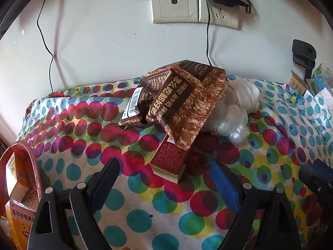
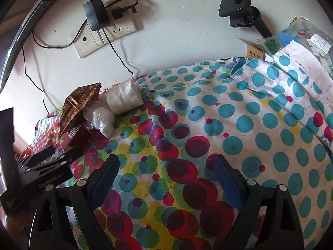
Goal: Organize objects
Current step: 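Reach the left gripper to the red barcoded box and grasp it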
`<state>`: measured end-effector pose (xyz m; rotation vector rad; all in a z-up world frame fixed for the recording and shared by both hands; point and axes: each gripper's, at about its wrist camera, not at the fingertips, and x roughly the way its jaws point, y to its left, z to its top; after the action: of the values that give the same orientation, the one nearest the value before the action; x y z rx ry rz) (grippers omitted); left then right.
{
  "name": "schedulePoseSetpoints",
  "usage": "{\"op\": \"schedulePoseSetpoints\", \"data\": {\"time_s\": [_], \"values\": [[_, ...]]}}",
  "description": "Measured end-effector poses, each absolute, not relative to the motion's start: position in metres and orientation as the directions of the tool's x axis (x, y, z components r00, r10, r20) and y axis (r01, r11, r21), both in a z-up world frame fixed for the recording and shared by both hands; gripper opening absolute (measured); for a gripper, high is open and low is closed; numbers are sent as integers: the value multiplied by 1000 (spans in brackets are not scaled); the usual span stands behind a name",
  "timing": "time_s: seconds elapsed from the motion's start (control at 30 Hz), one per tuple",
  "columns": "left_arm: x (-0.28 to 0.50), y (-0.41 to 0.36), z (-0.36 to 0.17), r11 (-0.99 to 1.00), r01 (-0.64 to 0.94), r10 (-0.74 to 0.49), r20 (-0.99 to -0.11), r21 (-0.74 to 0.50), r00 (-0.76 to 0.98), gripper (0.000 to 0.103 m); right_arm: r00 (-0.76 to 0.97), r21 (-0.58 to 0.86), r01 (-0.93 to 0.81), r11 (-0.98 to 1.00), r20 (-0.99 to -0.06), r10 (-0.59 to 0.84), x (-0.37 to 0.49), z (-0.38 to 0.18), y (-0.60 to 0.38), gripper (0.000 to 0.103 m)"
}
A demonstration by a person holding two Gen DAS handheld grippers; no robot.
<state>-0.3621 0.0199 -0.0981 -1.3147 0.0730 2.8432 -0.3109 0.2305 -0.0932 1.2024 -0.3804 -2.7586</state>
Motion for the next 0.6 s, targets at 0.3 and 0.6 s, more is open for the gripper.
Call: {"op": "schedulePoseSetpoints", "data": {"time_s": [0.3,0.6], "values": [[-379,24,-104,-999,-24,-4,-772,24,-635,44,-690,272,-1,-962,-697,-196,-310,-92,231,90],[-357,19,-93,-1000,-12,19,-751,-15,-660,28,-691,264,0,-965,-697,-191,-309,-91,231,90]]}}
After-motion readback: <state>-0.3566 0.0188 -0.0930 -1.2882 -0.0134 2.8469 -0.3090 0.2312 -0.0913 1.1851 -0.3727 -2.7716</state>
